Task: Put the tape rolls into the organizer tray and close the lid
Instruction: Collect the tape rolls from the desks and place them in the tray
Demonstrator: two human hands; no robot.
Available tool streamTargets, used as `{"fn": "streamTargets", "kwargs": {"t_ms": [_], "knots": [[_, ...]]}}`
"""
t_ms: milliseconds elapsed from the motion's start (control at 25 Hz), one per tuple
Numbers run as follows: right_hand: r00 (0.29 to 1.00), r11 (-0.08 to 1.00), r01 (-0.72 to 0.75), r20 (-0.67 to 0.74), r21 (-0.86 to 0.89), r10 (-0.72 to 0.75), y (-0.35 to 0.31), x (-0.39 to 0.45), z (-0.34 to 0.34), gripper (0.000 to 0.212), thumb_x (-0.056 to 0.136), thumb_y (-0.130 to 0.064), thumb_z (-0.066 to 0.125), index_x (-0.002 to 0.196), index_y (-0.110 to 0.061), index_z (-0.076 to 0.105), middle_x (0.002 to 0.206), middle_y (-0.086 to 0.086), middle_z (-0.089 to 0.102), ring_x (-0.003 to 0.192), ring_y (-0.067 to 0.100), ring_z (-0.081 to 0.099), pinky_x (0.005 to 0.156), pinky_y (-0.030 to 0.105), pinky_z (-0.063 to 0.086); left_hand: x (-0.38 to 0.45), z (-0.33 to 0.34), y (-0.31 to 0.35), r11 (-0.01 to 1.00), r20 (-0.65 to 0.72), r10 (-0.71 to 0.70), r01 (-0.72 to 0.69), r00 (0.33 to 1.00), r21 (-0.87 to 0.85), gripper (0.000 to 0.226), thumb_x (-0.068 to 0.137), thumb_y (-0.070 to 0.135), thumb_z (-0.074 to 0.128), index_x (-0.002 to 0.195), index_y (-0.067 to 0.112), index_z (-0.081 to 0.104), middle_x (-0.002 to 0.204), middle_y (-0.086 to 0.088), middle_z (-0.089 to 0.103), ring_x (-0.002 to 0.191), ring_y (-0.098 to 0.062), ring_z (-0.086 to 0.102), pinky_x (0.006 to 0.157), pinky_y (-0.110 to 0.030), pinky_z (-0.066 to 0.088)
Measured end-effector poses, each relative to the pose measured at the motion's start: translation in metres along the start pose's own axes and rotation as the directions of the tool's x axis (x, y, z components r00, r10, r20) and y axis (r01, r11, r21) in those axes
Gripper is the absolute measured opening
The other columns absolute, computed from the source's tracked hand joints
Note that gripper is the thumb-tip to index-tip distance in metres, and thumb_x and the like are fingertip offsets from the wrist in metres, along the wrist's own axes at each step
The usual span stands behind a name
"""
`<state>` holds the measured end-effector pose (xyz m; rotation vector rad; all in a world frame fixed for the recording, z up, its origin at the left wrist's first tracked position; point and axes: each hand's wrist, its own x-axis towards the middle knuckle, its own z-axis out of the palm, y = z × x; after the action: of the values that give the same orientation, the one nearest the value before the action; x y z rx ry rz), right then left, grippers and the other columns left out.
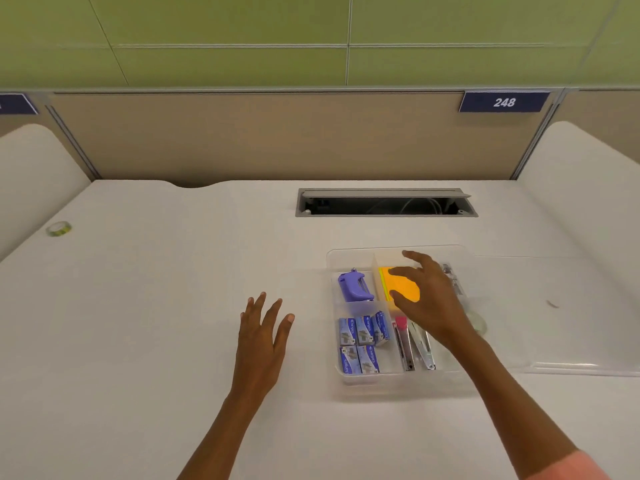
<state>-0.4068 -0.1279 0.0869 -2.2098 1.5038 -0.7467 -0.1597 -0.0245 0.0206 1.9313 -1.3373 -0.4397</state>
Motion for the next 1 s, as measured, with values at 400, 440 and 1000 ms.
{"fn": "streamTargets", "kwargs": {"t_ms": [400,440,1000], "knots": [[0.870,0.914,0.337,0.296,0.226,-0.394,-0.180,0.060,0.148,0.035,0.082,-0.021,0.065,0.116,-0.022,0.061,0.143,0.002,0.041,0.131,0.016,0.041,0.105,0.028,0.037,0.021,-0.129,-0.135,0.977,-0.204,-0.169,0.190,0.964,0.093,0.046,0.091,0.040,0.039,0.133,0.021,0.041,0.154,-0.003,0.021,0.144,-0.017,0.003,0.116,-0.042,0.010],[0.854,0.908,0.343,0.322,0.239,-0.408,-0.195,0.068,0.164,0.035,0.082,-0.022,0.065,0.117,-0.022,0.060,0.143,0.001,0.041,0.130,0.015,0.041,0.104,0.028,0.037,0.026,-0.142,-0.151,0.971,-0.224,-0.188,0.215,0.956,0.101,0.046,0.091,0.039,0.040,0.133,0.020,0.041,0.154,-0.004,0.022,0.144,-0.018,0.003,0.116,-0.043,0.010],[0.687,0.866,0.421,0.529,0.268,-0.498,-0.351,0.175,0.385,0.053,0.085,-0.019,0.060,0.134,-0.016,0.042,0.139,0.008,0.043,0.128,0.024,0.042,0.105,0.030,0.033,0.116,-0.241,-0.316,0.880,-0.386,-0.304,0.412,0.871,0.238,0.051,0.093,0.036,0.036,0.137,0.010,0.033,0.152,-0.014,0.025,0.143,-0.025,0.013,0.119,-0.041,0.008]]}}
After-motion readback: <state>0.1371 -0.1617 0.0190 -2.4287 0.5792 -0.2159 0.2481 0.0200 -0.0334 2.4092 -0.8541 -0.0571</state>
